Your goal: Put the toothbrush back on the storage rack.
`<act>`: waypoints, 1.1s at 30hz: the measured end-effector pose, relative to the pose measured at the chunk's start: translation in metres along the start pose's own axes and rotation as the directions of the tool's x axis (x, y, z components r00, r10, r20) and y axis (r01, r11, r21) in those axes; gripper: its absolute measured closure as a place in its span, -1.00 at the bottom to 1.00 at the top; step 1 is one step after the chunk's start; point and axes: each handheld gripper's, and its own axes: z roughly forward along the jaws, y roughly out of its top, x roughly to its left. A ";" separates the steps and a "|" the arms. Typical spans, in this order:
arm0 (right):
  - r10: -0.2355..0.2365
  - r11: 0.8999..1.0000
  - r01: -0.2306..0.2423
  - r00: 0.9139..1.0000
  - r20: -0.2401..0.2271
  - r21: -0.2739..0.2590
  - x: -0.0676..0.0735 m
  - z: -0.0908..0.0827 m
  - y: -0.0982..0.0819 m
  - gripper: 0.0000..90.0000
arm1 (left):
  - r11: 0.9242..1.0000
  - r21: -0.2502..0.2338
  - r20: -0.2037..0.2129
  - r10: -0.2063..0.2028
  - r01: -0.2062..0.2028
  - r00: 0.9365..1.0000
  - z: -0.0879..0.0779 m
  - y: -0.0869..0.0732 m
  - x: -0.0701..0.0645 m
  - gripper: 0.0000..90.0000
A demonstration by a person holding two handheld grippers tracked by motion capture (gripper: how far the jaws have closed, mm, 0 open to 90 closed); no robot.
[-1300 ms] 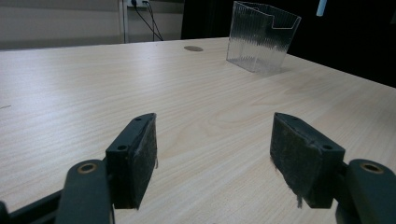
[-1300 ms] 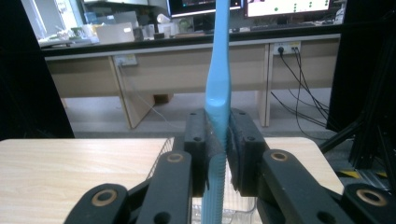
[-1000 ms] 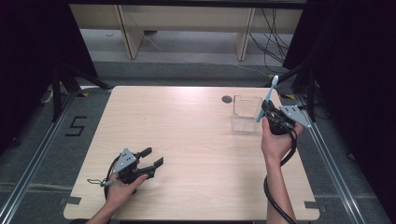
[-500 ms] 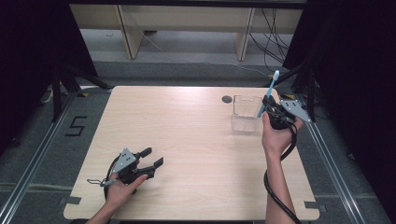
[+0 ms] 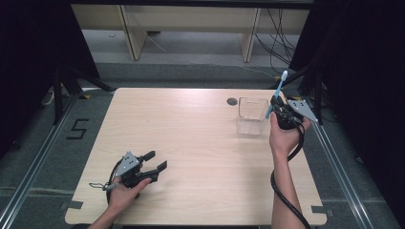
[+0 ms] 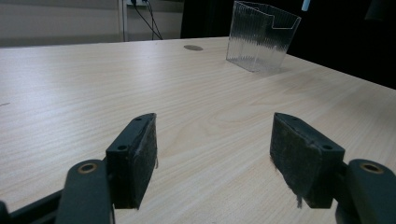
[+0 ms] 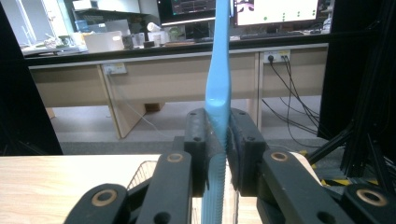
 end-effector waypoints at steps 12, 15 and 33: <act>-0.007 1.000 0.007 1.000 0.009 0.005 -0.003 0.008 -0.002 0.76 | 1.000 -0.003 0.001 -0.002 0.002 1.000 0.000 0.000 0.000 -0.30; -0.003 1.000 0.003 1.000 0.009 0.010 -0.003 0.011 -0.005 0.76 | 1.000 -0.003 0.002 -0.003 0.003 1.000 0.000 0.000 0.000 -0.30; 0.012 0.999 -0.012 1.000 0.022 0.035 -0.005 0.014 -0.013 0.76 | 1.000 0.000 0.001 -0.002 0.002 1.000 0.000 0.000 0.000 -0.30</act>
